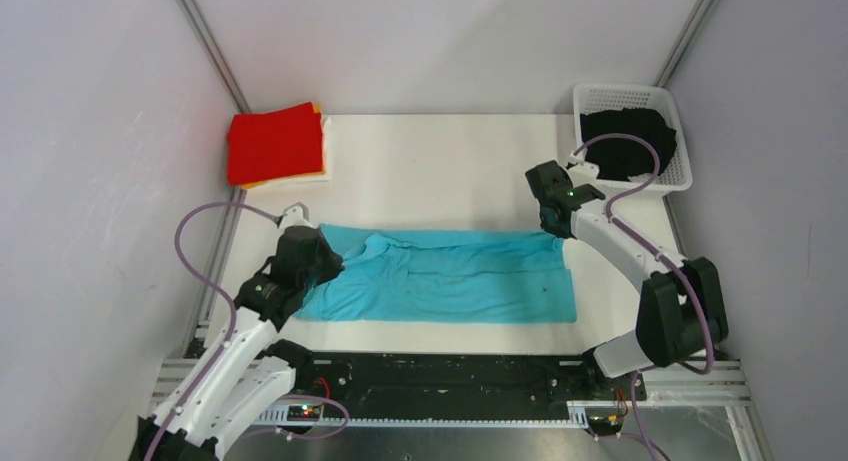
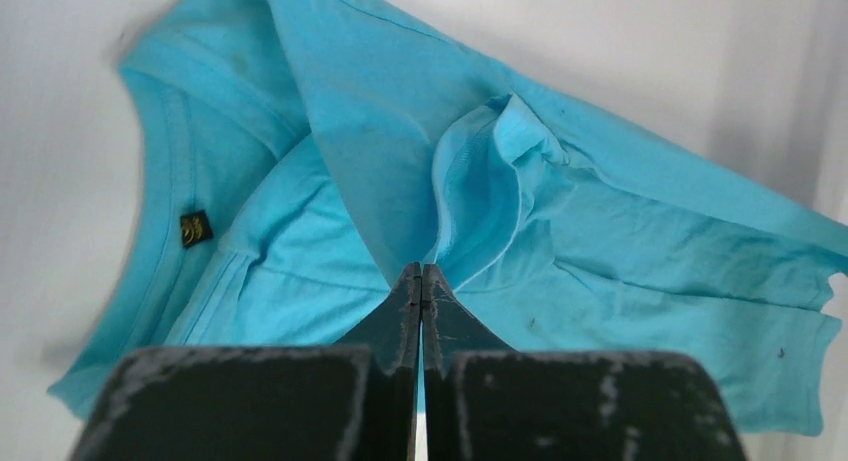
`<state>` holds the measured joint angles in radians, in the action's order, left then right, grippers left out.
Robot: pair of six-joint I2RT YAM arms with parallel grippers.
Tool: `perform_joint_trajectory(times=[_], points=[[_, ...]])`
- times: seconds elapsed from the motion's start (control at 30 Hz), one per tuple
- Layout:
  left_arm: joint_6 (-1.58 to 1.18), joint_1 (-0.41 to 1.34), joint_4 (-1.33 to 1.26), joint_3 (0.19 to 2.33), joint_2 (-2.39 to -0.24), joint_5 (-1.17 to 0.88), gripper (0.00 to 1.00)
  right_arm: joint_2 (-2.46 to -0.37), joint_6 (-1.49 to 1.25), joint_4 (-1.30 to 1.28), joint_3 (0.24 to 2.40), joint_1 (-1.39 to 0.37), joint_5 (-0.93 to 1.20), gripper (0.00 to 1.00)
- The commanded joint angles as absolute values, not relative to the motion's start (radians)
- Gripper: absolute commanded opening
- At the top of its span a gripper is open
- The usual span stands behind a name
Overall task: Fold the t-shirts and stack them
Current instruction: Fold the other side of the tshirt into a rectangle
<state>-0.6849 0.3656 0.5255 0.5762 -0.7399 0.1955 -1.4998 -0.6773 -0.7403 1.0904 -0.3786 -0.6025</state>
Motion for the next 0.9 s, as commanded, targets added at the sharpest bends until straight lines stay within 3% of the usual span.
perform_joint_trajectory(times=[0.0,0.27,0.53,0.8,0.87], points=[[-0.764,0.386,0.698,0.589,-0.635,0.294,0.00,-1.397,-0.686,-0.744,1.054,-0.388,-0.629,0.00],[-0.858,0.387,0.818,0.585,-0.493,0.408,0.00,-1.377,-0.614,-0.697,1.021,-0.352,-0.598,0.00],[-0.800,0.387,0.839,0.718,-0.559,0.505,0.00,-1.338,-0.503,-0.644,1.024,-0.341,-0.558,0.00],[-0.842,0.387,0.840,0.674,-0.565,0.499,0.00,-1.334,-0.564,-0.767,0.961,-0.398,-0.575,0.00],[-0.861,0.387,0.842,0.652,-0.548,0.483,0.00,-1.327,-0.613,-0.837,0.939,-0.426,-0.606,0.09]])
